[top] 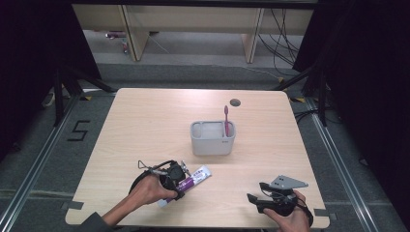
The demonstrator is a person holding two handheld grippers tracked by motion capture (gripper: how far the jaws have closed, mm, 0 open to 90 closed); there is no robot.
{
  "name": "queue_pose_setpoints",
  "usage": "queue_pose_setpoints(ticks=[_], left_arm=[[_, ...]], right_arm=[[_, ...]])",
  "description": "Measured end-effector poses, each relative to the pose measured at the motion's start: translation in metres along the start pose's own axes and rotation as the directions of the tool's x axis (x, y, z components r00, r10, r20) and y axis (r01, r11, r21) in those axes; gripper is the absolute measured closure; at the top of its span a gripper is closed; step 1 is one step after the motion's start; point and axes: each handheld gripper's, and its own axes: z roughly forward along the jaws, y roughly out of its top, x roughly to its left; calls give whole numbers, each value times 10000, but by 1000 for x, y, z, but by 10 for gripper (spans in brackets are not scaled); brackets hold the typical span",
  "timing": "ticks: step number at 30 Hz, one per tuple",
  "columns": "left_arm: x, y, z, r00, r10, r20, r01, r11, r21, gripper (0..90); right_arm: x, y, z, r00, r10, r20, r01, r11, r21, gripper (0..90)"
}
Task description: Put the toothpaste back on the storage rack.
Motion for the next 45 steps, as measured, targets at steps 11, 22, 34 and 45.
queue_pose_setpoints(ticks=[11,22,34,45], left_arm=[[1,8,0,9997,251,-5,-250,9975,667,607],[-1,20,2,9978,636,-163,-602,9852,1602,608],[0,29,5,9961,877,-31,-848,9713,2223,608],[0,34,7,9968,796,-1,-773,9680,2389,575]], right_arm=[[0,0,1,9996,147,-228,-148,9999,-31,344],[0,0,2,9998,28,-201,-27,10000,48,344],[0,-1,2,9998,32,-201,-30,10000,85,344],[0,-1,3,9998,52,-191,-51,10000,15,344]])
